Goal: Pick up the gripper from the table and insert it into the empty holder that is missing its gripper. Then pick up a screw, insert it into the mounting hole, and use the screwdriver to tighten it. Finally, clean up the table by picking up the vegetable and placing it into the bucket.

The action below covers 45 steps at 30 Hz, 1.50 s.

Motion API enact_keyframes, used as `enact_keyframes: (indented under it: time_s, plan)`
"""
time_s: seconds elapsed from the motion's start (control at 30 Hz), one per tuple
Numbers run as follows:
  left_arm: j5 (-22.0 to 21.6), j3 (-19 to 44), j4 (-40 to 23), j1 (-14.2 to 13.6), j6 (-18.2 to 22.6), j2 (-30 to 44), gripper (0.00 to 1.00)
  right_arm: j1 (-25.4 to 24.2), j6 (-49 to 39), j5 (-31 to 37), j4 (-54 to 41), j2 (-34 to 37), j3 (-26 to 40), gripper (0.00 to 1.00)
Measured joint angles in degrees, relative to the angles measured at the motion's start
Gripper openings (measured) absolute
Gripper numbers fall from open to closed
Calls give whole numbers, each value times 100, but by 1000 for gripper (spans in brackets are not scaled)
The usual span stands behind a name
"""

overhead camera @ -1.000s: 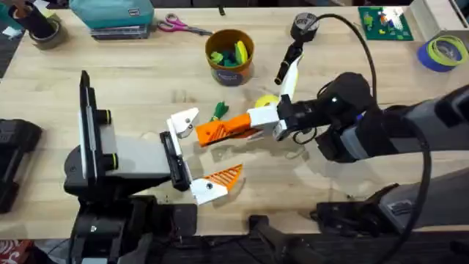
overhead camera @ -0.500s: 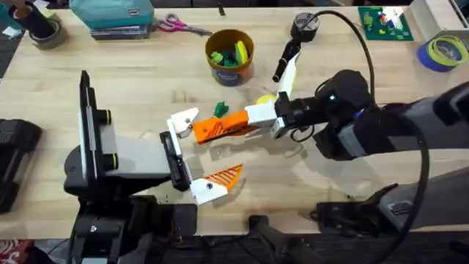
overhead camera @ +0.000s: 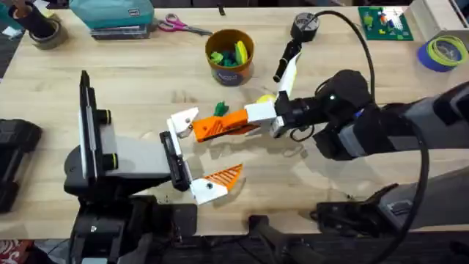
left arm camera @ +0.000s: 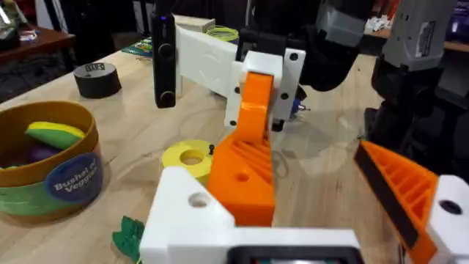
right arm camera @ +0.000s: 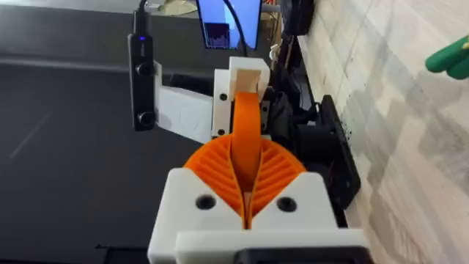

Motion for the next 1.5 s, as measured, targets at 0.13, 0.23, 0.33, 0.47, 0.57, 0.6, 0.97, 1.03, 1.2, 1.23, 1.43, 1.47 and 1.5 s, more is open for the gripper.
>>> enact_keyframes:
  time_s: [0.13,0.23,0.33,0.47,0.57,0.6,0.97,1.03,1.2,1.23,1.43,1.47,1.5]
  plan:
    - [0,0,0,0,0,0,985,45,0,46,0,0,0,9]
    - [0,0,-1,0,0,0,985,69,0,71,0,-1,0,9]
    - [0,0,-2,0,0,0,985,70,0,112,0,0,0,9]
    - [0,0,-1,0,0,0,985,70,0,129,0,0,0,9]
    - [0,0,-2,0,0,0,985,70,0,134,0,-1,0,9]
    - [0,0,-2,0,0,2,985,70,0,142,0,0,0,9]
    - [0,0,0,0,2,2,985,90,0,145,-2,-2,33,9]
    - [0,0,0,0,4,1,985,98,0,144,-4,0,41,9]
    - [0,0,0,0,4,2,985,122,0,144,-38,0,66,9]
    - [0,0,0,0,4,0,985,122,-2,146,-39,0,66,9]
    - [0,0,0,0,4,0,985,122,-1,152,-42,0,74,9]
    - [-1,0,0,0,4,0,985,122,-2,194,-44,0,74,9]
    - [-2,0,0,0,4,0,985,122,-1,212,-44,0,74,9]
